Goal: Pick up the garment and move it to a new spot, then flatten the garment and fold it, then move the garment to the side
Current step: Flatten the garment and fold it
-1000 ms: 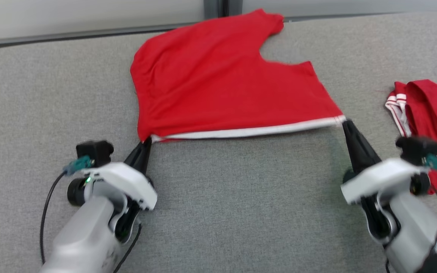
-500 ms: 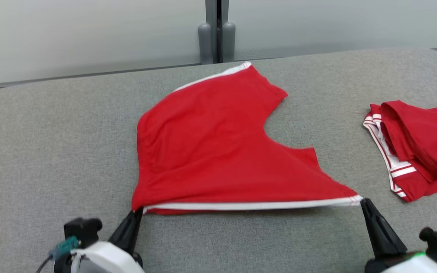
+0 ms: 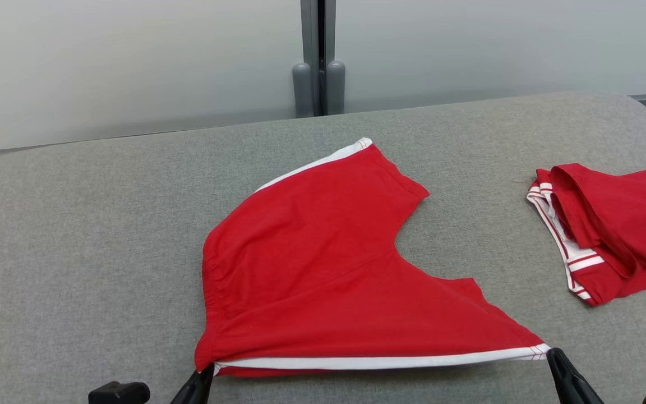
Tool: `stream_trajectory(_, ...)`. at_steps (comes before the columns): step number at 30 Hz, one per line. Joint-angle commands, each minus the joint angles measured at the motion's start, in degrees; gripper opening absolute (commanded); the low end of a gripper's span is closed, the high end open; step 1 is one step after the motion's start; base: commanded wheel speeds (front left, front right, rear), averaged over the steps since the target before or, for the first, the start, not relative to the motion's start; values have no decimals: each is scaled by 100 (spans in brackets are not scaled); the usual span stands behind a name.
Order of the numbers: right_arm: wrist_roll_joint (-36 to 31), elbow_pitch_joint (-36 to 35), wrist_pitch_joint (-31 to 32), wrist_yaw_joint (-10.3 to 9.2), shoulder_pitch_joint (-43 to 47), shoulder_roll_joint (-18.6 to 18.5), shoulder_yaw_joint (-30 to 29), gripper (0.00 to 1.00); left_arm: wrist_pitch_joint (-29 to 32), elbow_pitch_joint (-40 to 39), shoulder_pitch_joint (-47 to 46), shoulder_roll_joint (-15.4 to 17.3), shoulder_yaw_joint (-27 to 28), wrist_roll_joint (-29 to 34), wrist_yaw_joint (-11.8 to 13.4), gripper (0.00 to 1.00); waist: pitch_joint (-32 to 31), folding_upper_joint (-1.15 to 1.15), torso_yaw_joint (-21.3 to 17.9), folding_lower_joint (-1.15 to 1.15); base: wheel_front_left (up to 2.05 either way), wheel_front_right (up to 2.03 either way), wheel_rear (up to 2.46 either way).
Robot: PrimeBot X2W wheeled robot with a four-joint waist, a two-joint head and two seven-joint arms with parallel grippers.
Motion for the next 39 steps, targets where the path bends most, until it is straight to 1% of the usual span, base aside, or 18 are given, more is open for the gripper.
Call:
stream_trajectory(1,40,-49,24,-12,20,25,-55,0,28,-84,44,55,49,-29,61,0,-9,0,8,0,0,0,0)
stream_trajectory(4,58,-83,41,-12,-73,39,-73,0,108,-255,25,73,62,-81,86,0,8,0,40,0,0,0,0)
stream_trajectory(8,39,35,-13,-12,-459,-34,-118,0,229,-305,-236,73,95,-137,19,0,135,0,97,0,0,0,0)
stream_trajectory(10,58,141,-41,-12,-762,-109,-80,0,294,-272,-406,25,72,-203,-137,0,233,0,151,0,0,0,0)
stream_trajectory(12,96,315,-74,-12,-1125,-246,-43,0,297,-184,-631,1,131,-226,-236,0,383,0,196,0,0,0,0)
stream_trajectory(17,277,877,-217,-12,-2417,-554,157,0,409,127,-1484,-147,169,-232,-582,0,996,0,396,0,0,0,0)
stream_trajectory(20,389,1329,-286,-11,-3309,-751,355,0,420,356,-2036,-260,220,-206,-749,0,1407,0,520,0,0,0,0)
stream_trajectory(21,389,1329,-286,-11,-3309,-751,355,0,420,356,-2036,-260,220,-206,-749,0,1407,0,520,0,0,0,0)
stream_trajectory(25,565,2034,-393,-10,-4451,-973,723,0,420,707,-2702,-418,268,-175,-938,0,1827,0,691,0,0,0,0)
stream_trajectory(28,762,2593,-490,-10,-5233,-1090,1057,0,397,956,-3051,-535,306,-226,-1081,0,2026,0,784,0,0,0,0)
stream_trajectory(29,881,2957,-580,-9,-5728,-1157,1281,0,346,1114,-3282,-628,323,-228,-1149,0,2137,0,861,0,0,0,0)
stream_trajectory(33,1169,3662,-698,-7,-6517,-1215,1731,0,246,1393,-3592,-790,326,-247,-1286,0,2314,0,994,0,0,0,0)
stream_trajectory(39,1557,4607,-907,-7,-7358,-1306,2314,0,121,1811,-3955,-1030,262,-222,-1480,0,2518,0,1220,0,0,0,0)
